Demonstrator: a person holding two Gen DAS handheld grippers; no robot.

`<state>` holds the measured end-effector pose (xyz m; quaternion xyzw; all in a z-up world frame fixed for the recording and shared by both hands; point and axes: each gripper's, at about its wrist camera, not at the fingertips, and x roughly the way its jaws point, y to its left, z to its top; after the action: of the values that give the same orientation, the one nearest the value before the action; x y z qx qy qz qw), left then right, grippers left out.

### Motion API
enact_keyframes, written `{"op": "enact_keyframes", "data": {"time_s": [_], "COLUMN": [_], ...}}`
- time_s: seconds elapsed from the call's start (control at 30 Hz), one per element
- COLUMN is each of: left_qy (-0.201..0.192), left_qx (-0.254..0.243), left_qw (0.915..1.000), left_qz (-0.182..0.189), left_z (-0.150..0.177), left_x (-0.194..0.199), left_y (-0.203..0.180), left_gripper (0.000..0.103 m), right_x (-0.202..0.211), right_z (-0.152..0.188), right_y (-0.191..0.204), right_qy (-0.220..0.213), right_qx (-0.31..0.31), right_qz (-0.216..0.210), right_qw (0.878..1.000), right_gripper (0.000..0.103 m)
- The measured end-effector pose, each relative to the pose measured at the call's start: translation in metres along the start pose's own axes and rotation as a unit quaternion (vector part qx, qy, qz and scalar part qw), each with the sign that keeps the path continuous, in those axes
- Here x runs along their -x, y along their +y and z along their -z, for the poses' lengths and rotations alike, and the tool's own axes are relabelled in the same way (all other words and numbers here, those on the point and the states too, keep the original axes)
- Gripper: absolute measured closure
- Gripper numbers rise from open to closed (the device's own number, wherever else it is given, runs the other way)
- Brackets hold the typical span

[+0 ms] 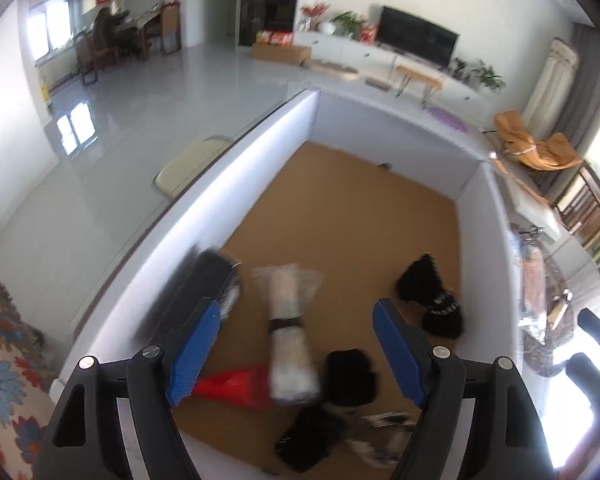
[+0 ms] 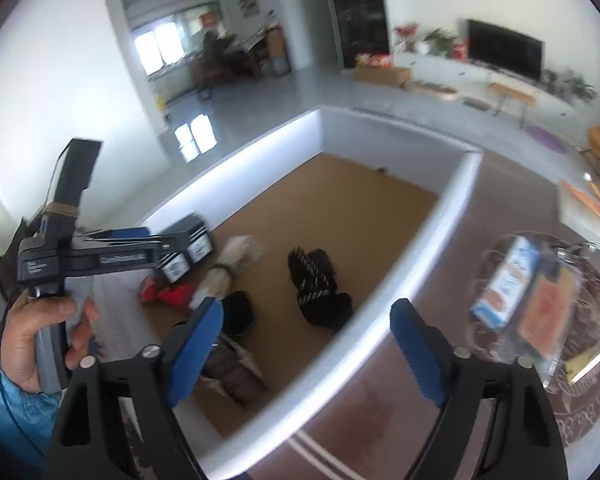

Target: Organize objects

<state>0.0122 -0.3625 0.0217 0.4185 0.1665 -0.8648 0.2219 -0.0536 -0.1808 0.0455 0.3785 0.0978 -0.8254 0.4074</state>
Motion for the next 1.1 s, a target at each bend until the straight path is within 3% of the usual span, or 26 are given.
{"op": "enact_keyframes", "data": {"time_s": [0.13,0.27,0.43,0.5,0.63,0.7,0.93,1.1], "left_qy": [-0.033,-0.037,-0.012,0.009,0.033,0.034,0.090,0.079], "left_qx": [-0.066,-0.131,-0.222,-0.253,-0.306,-0.320,-0.285,-0.257], "left_qw": [0.9957,0.9819,0.9468,0.9315,0.9084,0.9086,0.9304,0.9441], "left_qz": [0.055,0.132,0.233,0.262,0.283,0.266,0.212,0.190], "left_z": [-0.004,0.013,0.054,0.075,0.123,0.141,0.153,0.147], "left_x": [0.019,0.043,0.075,0.076,0.065,0.052,-0.030,-0.057], "left_y": [-0.054,-0.122,-0.222,-0.258,-0.315,-0.328,-0.315,-0.308], "left_gripper": [0.025,0.022,0.020,0.011,0.011,0.011,0.011,0.011], "right_x": [0.021,0.027,0.056,0.069,0.083,0.086,0.075,0.070], "right_z": [0.043,0.110,0.188,0.208,0.210,0.204,0.211,0.213], "right_y": [-0.081,-0.172,-0.247,-0.261,-0.276,-0.270,-0.261,-0.263], "right_qy": [-0.024,0.009,0.036,0.037,0.024,0.022,0.040,0.045], "right_qx": [-0.042,-0.105,-0.188,-0.213,-0.237,-0.221,-0.231,-0.237], "right_qz": [0.101,0.206,0.290,0.306,0.306,0.321,0.306,0.300], "right_qw": [0.994,0.973,0.938,0.927,0.922,0.921,0.923,0.923], "right_gripper": [0.007,0.007,0.007,0.007,0.007,0.007,0.007,0.007]}}
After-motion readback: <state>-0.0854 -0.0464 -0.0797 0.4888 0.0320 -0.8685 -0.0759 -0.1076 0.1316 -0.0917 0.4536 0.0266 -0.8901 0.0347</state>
